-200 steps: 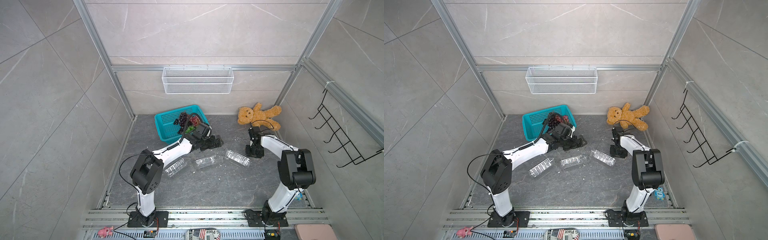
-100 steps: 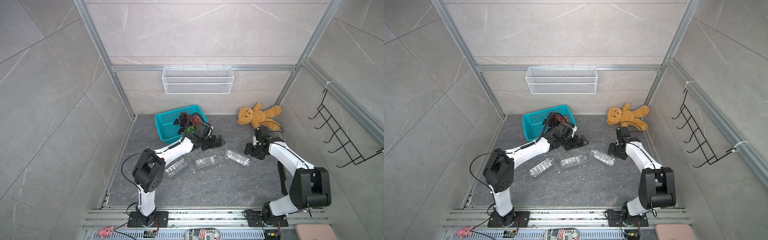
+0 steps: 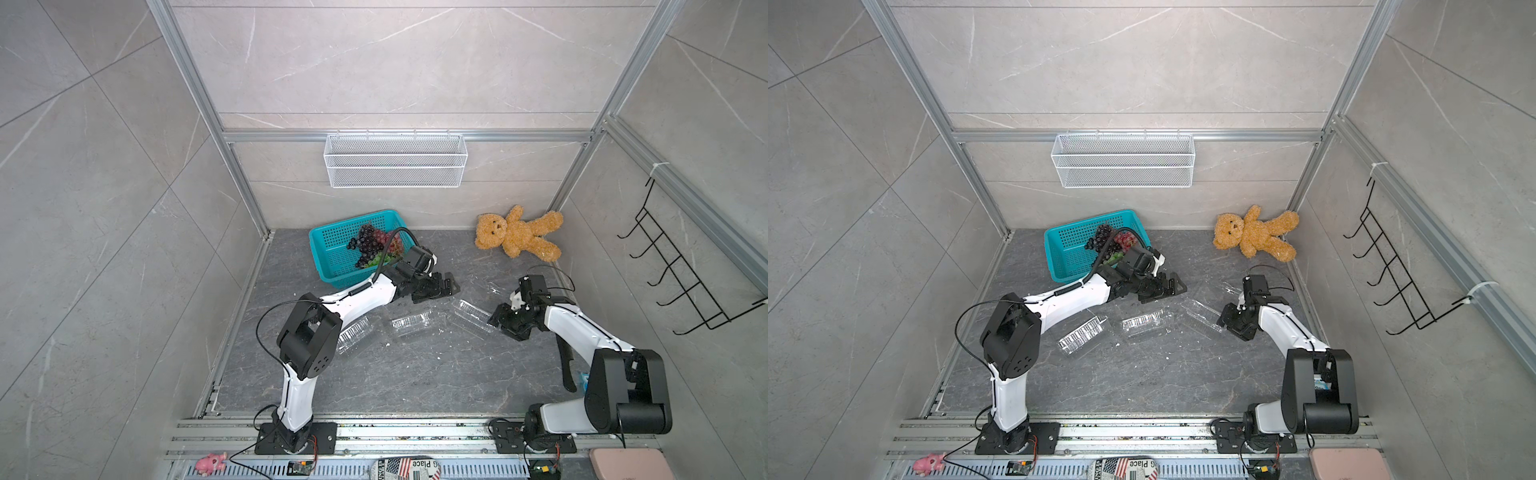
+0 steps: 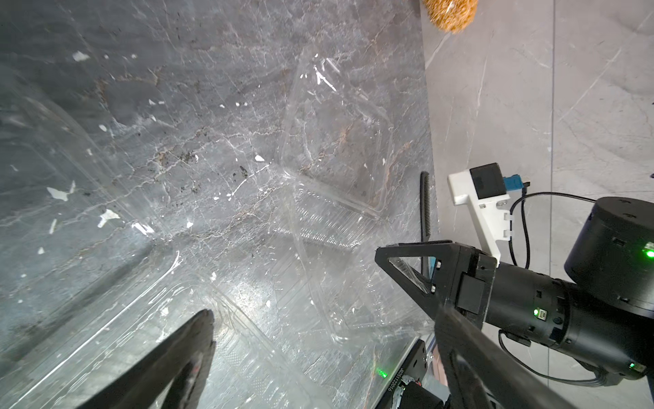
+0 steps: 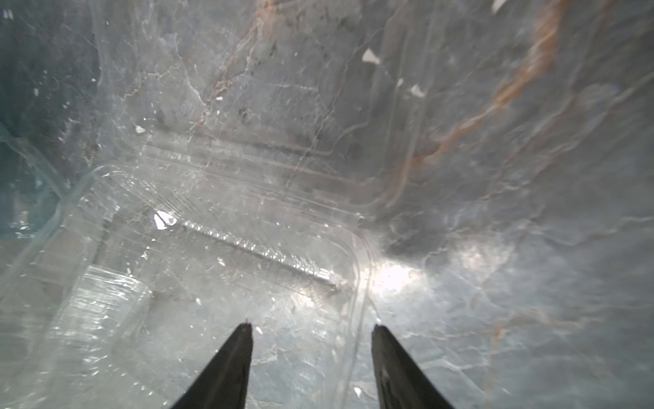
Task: Pack grapes into containers
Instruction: Pick up the packing box from the center of the board.
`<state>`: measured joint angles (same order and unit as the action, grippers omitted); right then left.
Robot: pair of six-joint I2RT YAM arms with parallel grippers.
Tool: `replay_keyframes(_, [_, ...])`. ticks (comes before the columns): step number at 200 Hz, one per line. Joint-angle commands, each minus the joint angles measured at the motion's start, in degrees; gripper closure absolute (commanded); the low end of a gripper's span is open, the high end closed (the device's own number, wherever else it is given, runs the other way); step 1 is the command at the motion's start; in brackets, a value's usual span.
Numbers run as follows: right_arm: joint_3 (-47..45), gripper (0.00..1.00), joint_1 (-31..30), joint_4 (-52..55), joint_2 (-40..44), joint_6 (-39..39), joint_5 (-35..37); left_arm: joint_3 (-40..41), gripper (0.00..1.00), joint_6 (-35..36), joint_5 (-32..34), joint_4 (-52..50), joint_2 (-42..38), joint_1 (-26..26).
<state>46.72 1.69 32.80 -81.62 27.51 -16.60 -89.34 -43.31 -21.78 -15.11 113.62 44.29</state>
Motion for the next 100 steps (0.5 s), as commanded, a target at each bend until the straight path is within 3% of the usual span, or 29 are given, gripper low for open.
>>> replay_keyframes(1, [-1.81,0.47,0.16,-4.15,0.61,3.25,-3.20,-2.24,0.00,-0.10,-2.60,0.08,0.71,0.35])
replay_keyframes(39, [-2.62,0.66,0.17,-6.24,1.00,5.08,-1.92,-2.43,0.00,-0.40,-3.16,0.23,1.30,0.53])
replay_keyframes(54, [-2.14,0.80,0.22,-6.20,1.20,4.81,-0.25,-2.43,0.00,-0.43,-3.24,0.35,1.25,0.55])
replay_keyframes(79, [0.43,0.95,0.24,-5.15,0.44,3.34,2.39,-3.07,0.00,-0.24,-3.34,0.00,1.22,0.56])
replay_keyframes(100, [2.63,1.00,0.22,-4.59,0.30,2.02,5.63,-5.13,0.00,0.89,-3.44,-1.84,1.34,0.45])
